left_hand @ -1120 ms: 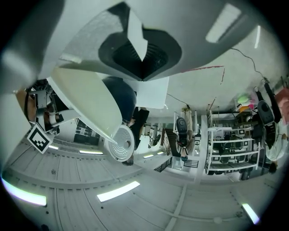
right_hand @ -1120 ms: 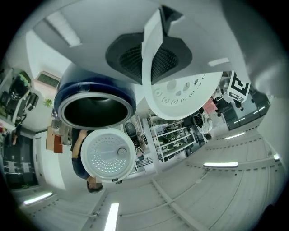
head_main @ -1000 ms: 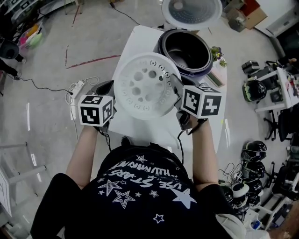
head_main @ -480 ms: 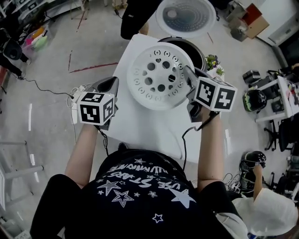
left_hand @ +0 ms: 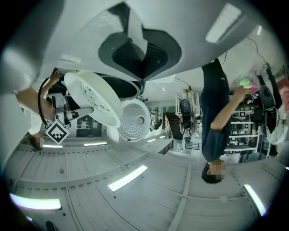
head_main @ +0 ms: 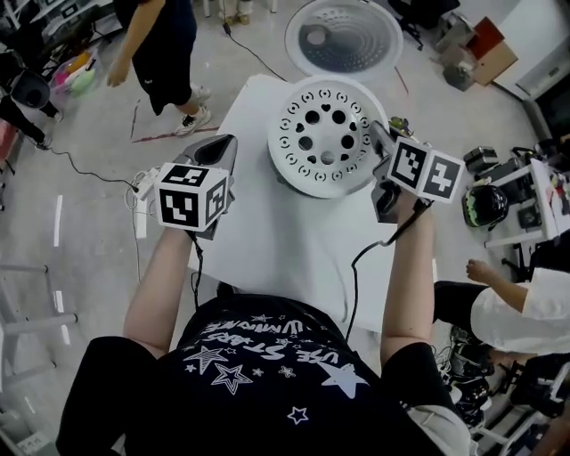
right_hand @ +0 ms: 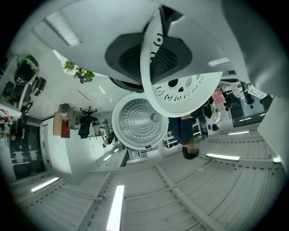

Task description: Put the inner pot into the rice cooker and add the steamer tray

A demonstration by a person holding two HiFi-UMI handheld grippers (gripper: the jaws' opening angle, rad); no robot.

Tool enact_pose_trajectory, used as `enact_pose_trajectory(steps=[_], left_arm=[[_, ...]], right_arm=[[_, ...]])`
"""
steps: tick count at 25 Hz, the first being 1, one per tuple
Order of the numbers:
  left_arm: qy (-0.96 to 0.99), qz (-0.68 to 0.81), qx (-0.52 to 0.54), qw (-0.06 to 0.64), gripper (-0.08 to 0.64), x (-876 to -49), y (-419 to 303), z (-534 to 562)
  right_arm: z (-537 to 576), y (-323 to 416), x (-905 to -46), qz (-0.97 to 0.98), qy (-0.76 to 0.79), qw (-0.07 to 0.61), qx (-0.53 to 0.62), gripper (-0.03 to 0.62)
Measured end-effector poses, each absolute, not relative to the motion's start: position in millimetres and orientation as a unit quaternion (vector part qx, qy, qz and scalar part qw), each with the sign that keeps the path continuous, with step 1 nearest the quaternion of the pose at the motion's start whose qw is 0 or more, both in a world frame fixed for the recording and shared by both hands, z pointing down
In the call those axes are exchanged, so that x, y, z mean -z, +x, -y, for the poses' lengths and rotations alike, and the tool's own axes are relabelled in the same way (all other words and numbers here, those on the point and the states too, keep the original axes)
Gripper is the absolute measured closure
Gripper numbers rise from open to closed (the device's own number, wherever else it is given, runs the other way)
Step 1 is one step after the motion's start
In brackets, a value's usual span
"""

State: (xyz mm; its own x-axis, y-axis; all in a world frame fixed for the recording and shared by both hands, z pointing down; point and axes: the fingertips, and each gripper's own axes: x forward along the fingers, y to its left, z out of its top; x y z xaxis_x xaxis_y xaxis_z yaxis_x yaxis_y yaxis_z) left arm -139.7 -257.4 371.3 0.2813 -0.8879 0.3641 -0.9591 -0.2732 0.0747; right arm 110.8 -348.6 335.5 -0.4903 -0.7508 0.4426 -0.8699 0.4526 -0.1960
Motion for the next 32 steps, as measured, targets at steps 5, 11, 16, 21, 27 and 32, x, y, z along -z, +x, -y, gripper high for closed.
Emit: enact_pose_trajectory(steps=[5,11,16,21,27,32], left_arm=[[0.785,0.588,-0.131,0.143,0.56,-368,-107,282],[0.779,0.592,-0.139,0.151,0.56,-379,-113,302],[0.777,0.593,-0.146,0.154,0.56,-383,-104,309],[0.777,0.589,-0.154,0.16,0.56,-393,-96,313],[0.776,0.586,-0.164,0.165,0.56,-395,-90,316],[0.774,0.588,-0.165,0.167,0.56,-396,-94,316]], right_arm=[[386,146,-337,0.835,0.486,0.143,-0.217,0.534],[423,140,-359,0.827,0.487,0.144,-0.242,0.534],[438,146,-372,0.821,0.491,0.15,-0.249,0.534],[446,144,-388,0.818,0.49,0.167,-0.25,0.532],[451,139,-398,0.821,0.478,0.204,-0.237,0.532],[452,132,-402,0.815,0.489,0.229,-0.211,0.532]])
